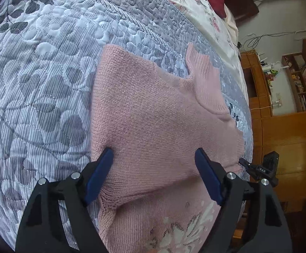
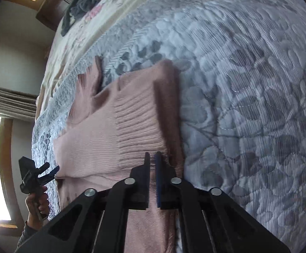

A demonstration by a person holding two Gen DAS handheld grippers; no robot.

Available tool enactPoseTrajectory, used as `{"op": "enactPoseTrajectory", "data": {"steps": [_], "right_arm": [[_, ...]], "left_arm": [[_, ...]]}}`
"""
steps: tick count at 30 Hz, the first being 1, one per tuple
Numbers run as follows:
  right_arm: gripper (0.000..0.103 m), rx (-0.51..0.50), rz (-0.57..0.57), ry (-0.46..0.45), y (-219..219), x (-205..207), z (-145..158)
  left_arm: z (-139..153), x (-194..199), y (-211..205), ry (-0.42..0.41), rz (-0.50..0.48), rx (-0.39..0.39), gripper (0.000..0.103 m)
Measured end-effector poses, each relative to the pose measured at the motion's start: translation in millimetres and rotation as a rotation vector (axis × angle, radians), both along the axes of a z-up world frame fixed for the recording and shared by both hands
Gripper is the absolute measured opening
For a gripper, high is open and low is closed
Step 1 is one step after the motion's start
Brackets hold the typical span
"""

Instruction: Fold small clothes

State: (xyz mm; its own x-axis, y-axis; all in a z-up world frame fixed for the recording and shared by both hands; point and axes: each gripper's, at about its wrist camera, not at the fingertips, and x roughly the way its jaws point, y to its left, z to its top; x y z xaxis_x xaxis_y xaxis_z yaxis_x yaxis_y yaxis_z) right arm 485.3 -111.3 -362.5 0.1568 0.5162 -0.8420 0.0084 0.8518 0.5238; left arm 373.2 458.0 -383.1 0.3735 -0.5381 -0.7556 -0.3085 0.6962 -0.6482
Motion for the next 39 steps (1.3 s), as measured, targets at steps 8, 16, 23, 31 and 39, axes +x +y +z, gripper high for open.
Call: {"op": "enactPoseTrajectory", "data": {"steps": [8,16,23,31,39], "right_arm": [[0.014,0.117,-0.028,-0.052,5,34,17],[0.014,0.106,-0.015,-0.044,13,72,18],[0.026,0.172,0.056,-0.071,92,146,20],[0.031,0.123,0.116,-0.058,170,200,-23],[0.03,0.172,0.139,-0.041,195,219,-46]], "left_arm": [[40,24,-10,-0.116,-0.02,-0.039,0.078],[14,82,-9,0.011,-0.086,0.09,0.075],[31,185,-21,-0.137,-0.129,0.062,0.075],[-20,265,-55,-0.118,-0.204,0.048,0.055],[-36,282,-67,-0.128,-0.246,0.049,0.022]]}}
